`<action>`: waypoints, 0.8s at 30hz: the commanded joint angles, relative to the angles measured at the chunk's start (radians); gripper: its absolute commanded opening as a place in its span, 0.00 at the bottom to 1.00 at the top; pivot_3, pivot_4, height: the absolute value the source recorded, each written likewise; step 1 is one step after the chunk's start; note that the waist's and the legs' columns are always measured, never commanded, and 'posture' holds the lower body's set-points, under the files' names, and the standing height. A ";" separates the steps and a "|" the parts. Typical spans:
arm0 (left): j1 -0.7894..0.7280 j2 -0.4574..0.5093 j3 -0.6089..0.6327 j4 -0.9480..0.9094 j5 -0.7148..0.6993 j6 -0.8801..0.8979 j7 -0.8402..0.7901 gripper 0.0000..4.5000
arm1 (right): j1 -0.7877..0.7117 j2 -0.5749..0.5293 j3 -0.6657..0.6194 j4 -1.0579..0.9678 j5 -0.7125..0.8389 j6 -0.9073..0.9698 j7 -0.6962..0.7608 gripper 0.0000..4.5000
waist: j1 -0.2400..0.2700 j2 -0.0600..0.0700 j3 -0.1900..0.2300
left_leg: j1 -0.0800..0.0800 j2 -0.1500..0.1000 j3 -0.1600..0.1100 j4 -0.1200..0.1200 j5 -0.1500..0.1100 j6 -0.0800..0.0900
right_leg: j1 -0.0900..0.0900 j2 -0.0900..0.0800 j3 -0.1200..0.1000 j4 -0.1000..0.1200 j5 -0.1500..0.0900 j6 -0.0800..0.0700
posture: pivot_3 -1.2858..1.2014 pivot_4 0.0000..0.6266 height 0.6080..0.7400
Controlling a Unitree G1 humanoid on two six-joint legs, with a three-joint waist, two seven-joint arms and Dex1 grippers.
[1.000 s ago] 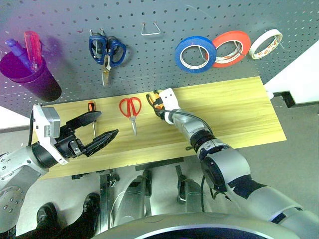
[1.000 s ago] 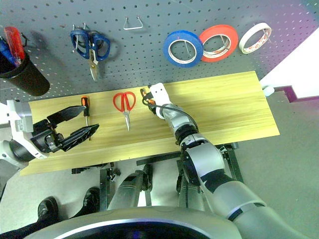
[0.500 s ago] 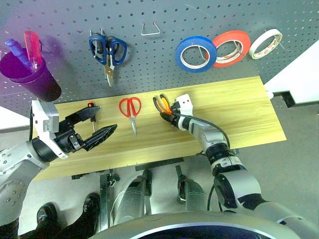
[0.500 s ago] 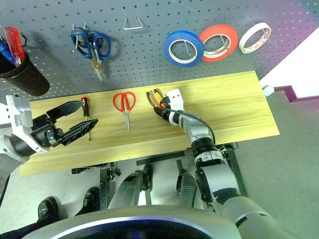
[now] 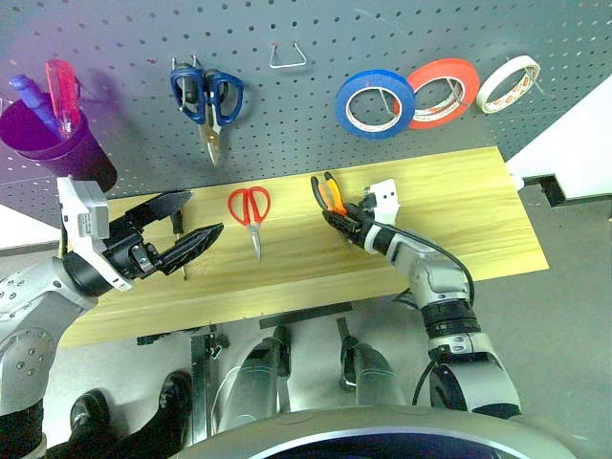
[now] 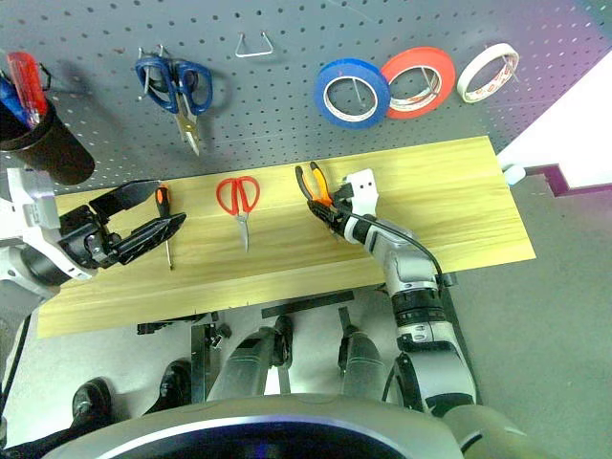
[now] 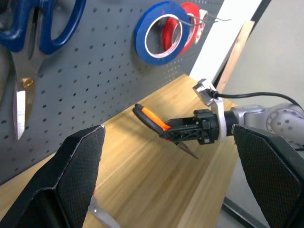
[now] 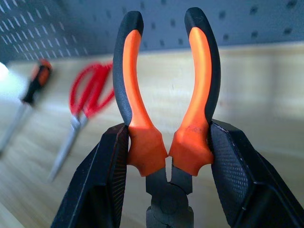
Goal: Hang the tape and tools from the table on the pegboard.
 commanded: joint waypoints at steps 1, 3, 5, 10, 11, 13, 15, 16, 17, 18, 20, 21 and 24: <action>-0.012 -0.003 0.017 -0.010 -0.014 -0.010 0.003 1.00 | 0.019 0.008 0.000 -0.084 0.054 -0.022 0.038 0.47 | 0.000 0.000 0.000 | 0.000 0.000 0.000 0.000 0.000 0.000 | 0.000 0.000 0.000 0.000 0.000 0.000 | 0.56 0.55 1.00; -0.027 -0.003 0.010 -0.005 -0.016 -0.007 0.007 1.00 | 0.018 0.010 -0.008 -0.091 0.078 -0.026 0.045 0.47 | 0.000 -0.001 0.000 | 0.000 0.000 0.000 0.001 0.000 0.000 | 0.001 0.000 -0.001 0.000 0.000 0.000 | 0.56 0.53 1.00; -0.045 -0.003 0.007 -0.004 -0.026 0.000 0.013 1.00 | 0.025 0.013 -0.015 -0.119 0.105 -0.039 0.064 0.47 | 0.000 -0.001 -0.001 | 0.000 0.000 0.000 0.002 0.000 0.000 | 0.001 0.001 -0.001 0.000 0.000 0.000 | 0.56 0.51 1.00; -0.078 -0.019 -0.003 0.006 -0.036 0.001 0.028 1.00 | 0.034 0.003 -0.022 -0.146 0.146 -0.058 0.084 0.47 | 0.000 -0.002 -0.002 | 0.000 0.000 0.000 0.003 0.000 0.000 | 0.002 0.001 -0.001 0.001 0.000 0.000 | 0.55 0.48 1.00; -0.082 -0.021 -0.002 0.006 -0.045 0.006 0.032 1.00 | 0.033 0.001 -0.025 -0.148 0.157 -0.055 0.090 0.47 | 0.000 -0.002 -0.002 | 0.000 0.000 0.000 0.004 0.000 0.001 | 0.002 0.001 -0.001 0.002 0.000 0.000 | 0.55 0.48 1.00; -0.084 -0.027 0.002 -0.002 -0.052 0.003 0.039 1.00 | 0.030 -0.006 -0.022 -0.151 0.154 -0.071 0.094 0.47 | -0.001 -0.003 -0.003 | 0.000 0.000 0.000 0.005 0.000 0.001 | 0.002 0.001 -0.001 0.002 0.000 0.000 | 0.55 0.47 1.00; -0.092 -0.033 0.003 -0.010 -0.059 0.001 0.052 1.00 | 0.022 -0.007 -0.035 -0.156 0.165 -0.088 0.093 0.47 | -0.001 -0.003 -0.003 | 0.000 0.000 0.000 0.005 0.000 0.001 | 0.002 0.001 -0.001 0.003 0.000 0.000 | 0.55 0.47 1.00; -0.096 -0.036 0.000 -0.015 -0.063 0.002 0.059 1.00 | 0.019 -0.009 -0.040 -0.159 0.169 -0.099 0.096 0.47 | 0.000 -0.004 -0.003 | 0.000 0.000 0.000 0.006 0.000 0.001 | 0.002 0.002 -0.001 0.003 0.000 0.000 | 0.55 0.47 1.00; -0.099 -0.037 -0.003 -0.022 -0.067 0.003 0.066 1.00 | 0.016 -0.009 -0.047 -0.165 0.181 -0.102 0.099 0.47 | 0.000 -0.004 -0.003 | 0.000 0.000 0.000 0.006 0.000 0.001 | 0.002 0.002 -0.001 0.003 0.000 0.000 | 0.55 0.46 1.00; -0.100 -0.038 -0.006 -0.027 -0.069 0.004 0.071 1.00 | 0.014 -0.010 -0.051 -0.168 0.188 -0.110 0.102 0.47 | 0.000 -0.004 -0.003 | 0.000 0.000 0.000 0.006 0.000 0.001 | 0.002 0.002 -0.001 0.003 0.000 0.000 | 0.55 0.46 1.00; -0.102 -0.038 -0.008 -0.033 -0.077 0.008 0.079 1.00 | 0.011 -0.012 -0.053 -0.177 0.200 -0.118 0.113 0.47 | 0.000 -0.005 -0.004 | 0.000 0.000 0.000 0.007 0.000 0.001 | 0.002 0.002 -0.002 0.003 0.000 0.000 | 0.55 0.46 1.00; -0.103 -0.036 -0.007 -0.034 -0.081 0.010 0.081 1.00 | 0.010 -0.012 -0.053 -0.181 0.205 -0.122 0.116 0.47 | 0.000 -0.005 -0.005 | 0.000 0.000 0.000 0.007 0.000 0.001 | 0.002 0.002 -0.002 0.003 0.000 0.000 | 0.55 0.45 1.00; -0.098 -0.028 0.003 -0.042 -0.098 0.022 0.081 1.00 | 0.003 -0.013 -0.048 -0.196 0.209 -0.150 0.127 0.47 | 0.000 -0.006 -0.005 | 0.000 0.000 0.000 0.007 0.000 0.001 | 0.003 0.002 -0.002 0.003 0.000 0.000 | 0.55 0.45 1.00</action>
